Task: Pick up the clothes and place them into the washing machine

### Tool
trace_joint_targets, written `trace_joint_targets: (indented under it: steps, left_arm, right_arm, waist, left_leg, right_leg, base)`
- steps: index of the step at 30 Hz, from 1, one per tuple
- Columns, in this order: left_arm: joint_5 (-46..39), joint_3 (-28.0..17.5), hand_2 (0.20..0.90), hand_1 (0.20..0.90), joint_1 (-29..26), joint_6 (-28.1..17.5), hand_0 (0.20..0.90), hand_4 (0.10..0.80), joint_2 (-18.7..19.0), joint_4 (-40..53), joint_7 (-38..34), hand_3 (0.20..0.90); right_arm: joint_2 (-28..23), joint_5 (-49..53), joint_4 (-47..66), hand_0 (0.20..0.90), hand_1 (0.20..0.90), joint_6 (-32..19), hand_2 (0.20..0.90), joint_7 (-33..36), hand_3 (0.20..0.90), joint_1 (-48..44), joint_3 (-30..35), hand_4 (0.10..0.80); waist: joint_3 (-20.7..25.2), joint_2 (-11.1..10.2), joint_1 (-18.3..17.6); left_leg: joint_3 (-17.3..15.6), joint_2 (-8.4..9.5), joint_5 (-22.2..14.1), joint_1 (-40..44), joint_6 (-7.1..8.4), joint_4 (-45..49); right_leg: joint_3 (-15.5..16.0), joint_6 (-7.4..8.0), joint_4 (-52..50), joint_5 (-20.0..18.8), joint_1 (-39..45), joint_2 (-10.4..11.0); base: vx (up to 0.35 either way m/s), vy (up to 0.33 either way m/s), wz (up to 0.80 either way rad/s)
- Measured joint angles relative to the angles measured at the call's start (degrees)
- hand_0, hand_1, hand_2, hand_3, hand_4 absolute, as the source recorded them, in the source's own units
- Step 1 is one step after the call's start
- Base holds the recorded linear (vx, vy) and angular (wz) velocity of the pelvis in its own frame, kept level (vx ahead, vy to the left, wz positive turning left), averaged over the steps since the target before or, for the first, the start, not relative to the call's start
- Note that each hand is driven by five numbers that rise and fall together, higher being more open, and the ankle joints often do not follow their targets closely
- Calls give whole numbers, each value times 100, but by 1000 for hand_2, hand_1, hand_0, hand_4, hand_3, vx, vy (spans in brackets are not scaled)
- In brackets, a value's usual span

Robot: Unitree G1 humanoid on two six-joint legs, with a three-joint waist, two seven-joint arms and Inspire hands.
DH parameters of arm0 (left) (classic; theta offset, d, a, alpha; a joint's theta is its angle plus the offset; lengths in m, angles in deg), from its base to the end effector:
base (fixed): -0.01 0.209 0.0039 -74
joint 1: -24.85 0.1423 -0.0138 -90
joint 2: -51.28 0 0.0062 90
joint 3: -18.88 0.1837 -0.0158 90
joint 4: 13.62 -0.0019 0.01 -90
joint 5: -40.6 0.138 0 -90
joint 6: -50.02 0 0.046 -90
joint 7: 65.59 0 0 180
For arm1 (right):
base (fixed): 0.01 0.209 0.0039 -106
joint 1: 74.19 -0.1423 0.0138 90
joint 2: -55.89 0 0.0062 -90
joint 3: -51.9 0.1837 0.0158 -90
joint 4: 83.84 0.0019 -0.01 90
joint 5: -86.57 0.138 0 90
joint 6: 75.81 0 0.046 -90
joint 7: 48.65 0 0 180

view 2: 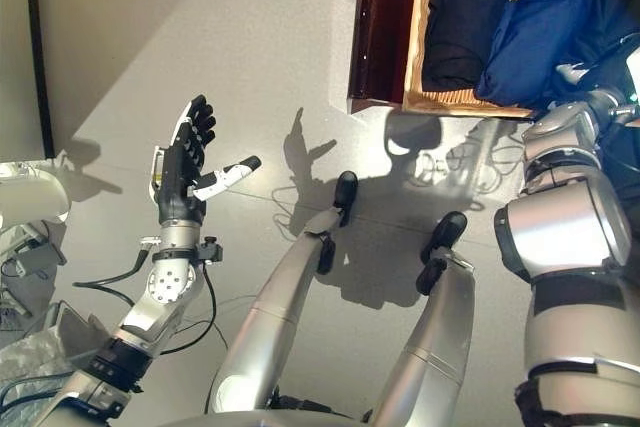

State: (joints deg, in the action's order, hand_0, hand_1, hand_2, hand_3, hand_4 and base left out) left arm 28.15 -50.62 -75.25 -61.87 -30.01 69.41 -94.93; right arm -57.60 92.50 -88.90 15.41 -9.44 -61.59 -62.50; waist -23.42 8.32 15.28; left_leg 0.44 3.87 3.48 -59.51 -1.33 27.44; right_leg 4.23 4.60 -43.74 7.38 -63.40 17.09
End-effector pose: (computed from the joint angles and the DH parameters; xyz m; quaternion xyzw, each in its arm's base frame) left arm 0.2250 0.1619 0.0649 0.0540 -0.1781 0.0659 0.9803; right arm 0.3380 -0.3113 0.2104 -0.3353 0.0509 -0.5147 0.7874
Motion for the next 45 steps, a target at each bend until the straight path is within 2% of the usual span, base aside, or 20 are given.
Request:
trace_joint_targets:
  steps: [7,12,14,17,20,23,25,29,35,41,45]
  left_arm:
    - [-115,-5,900,900,110,-103,900,800,22,-26,170,900]
    - [-204,-5,900,900,162,-100,900,800,28,-52,257,900]
    - [-208,0,900,900,165,-93,900,800,34,-187,336,900]
    - [-206,-14,900,900,219,-97,900,800,46,-248,374,900]
    - [-202,-46,900,900,336,-103,900,800,51,-293,423,900]
    - [-200,-81,900,900,397,-103,900,800,51,-311,435,900]
    - [-197,-161,900,900,417,-103,900,800,51,-406,434,900]
    - [-195,-200,900,900,465,-110,900,800,51,-458,412,900]
    - [-59,-199,900,900,654,-124,900,800,51,-440,240,900]
    - [56,-199,900,900,662,-200,900,800,51,-436,93,900]
    - [58,-199,900,900,648,-252,900,800,52,-412,79,900]
  right_arm:
    - [132,470,12,200,200,-38,200,-39,200,90,409,300]
    - [169,973,344,200,200,-246,200,-16,200,308,876,300]
    - [306,1589,775,200,200,-580,200,38,200,603,1313,300]
    - [548,2053,1164,200,200,-993,200,124,200,1006,1678,300]
    - [1105,2786,1749,200,200,-1606,200,191,200,1600,2230,300]
    - [1598,3057,2191,200,200,-2044,200,207,200,2176,2450,300]
    - [1945,3170,2170,200,200,-2057,200,313,200,2360,2520,300]
    - [2140,2804,2094,200,200,-2064,200,935,200,2396,2520,300]
    - [2070,1471,1947,200,200,-1816,200,1624,200,2347,2151,300]
    - [1998,1277,1878,200,200,-1609,200,1723,200,2278,1942,300]
    - [1694,1253,1877,200,200,-1469,200,1727,200,2185,1972,300]
  waist:
    - [33,41,-41]
    - [50,70,-116]
    - [62,83,-235]
    - [80,85,-309]
    - [93,88,-389]
    - [98,92,-435]
    - [98,105,-485]
    - [115,191,-452]
    - [182,291,-343]
    - [239,374,-344]
    - [250,388,-356]
  left_leg:
    - [22,-17,171,765,37,-617]
    - [-21,-85,226,1238,-22,-919]
    - [-75,-120,269,1558,-63,-1118]
    - [-116,-106,260,1871,-75,-1280]
    - [-197,-115,237,2119,-91,-1397]
    - [-276,-108,219,2157,-120,-1413]
    - [-297,-103,221,2168,-125,-1418]
    - [-305,-98,214,2180,-113,-1440]
    - [-304,-98,210,2177,-109,-1453]
    - [-302,-99,210,2114,-109,-1453]
    - [-308,-101,210,2083,-109,-1454]
  right_leg:
    - [66,-33,438,-79,662,-38]
    - [110,72,926,-286,1195,-128]
    - [129,124,1232,-429,1542,-207]
    - [113,151,1480,-460,1860,-213]
    - [68,186,1696,-541,2097,-243]
    - [-20,189,1720,-551,2099,-246]
    - [-32,190,1715,-551,2097,-240]
    - [-41,191,1711,-553,2097,-227]
    - [-46,191,1713,-550,2087,-217]
    - [-49,191,1709,-550,2032,-226]
    - [-64,192,1704,-550,1989,-234]
  base:
    - [15,-4,-6]
    - [-14,19,-17]
    - [-36,25,-19]
    - [1,34,-14]
    - [-27,25,-16]
    - [-14,34,-12]
    - [-21,38,-4]
    - [0,0,0]
    - [0,0,0]
    - [15,-17,0]
    - [21,-16,0]
